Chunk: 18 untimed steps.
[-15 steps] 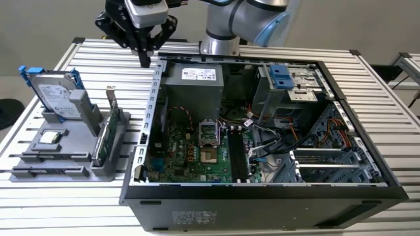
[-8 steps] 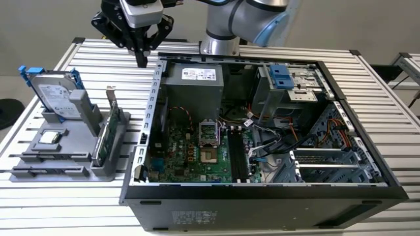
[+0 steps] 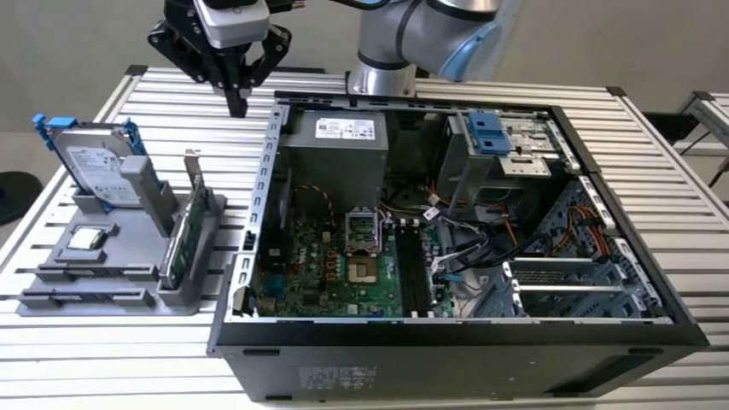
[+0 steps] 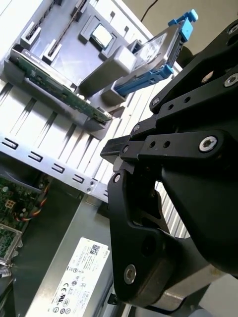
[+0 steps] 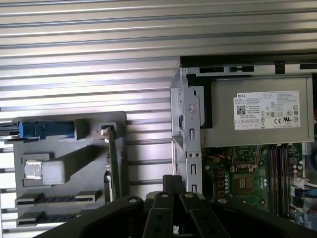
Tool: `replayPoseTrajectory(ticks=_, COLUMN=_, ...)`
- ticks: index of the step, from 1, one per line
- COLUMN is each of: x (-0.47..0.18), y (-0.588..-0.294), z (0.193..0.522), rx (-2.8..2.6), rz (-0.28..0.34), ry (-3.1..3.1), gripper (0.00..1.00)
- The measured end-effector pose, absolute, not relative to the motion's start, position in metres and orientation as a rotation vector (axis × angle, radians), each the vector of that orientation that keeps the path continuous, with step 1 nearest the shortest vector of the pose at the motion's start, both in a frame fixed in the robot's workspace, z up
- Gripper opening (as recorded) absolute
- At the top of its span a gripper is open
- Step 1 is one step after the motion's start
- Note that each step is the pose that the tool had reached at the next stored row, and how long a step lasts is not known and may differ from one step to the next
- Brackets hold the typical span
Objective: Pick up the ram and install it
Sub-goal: 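Reach for the ram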
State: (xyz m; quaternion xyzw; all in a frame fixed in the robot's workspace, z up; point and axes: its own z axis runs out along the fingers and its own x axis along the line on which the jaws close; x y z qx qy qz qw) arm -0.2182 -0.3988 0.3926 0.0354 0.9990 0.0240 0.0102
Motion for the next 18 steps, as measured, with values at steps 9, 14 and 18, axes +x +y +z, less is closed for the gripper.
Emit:
replayPoseTrajectory(ticks=9, x=-0.228, y=-0.399, z=0.393, rx=0.11, rz=0.075, ry=3.118, gripper=0.0)
replayPoseTrajectory(ticks=14, x=-0.233, y=-0.399, z=0.393, rx=0.11, rz=0.075, ry=3.118, gripper=0.0)
replayPoseTrajectory(ticks=18, x=-0.237, y=-0.399, z=0.393, rx=0.11, rz=0.075, ry=3.118, gripper=0.0)
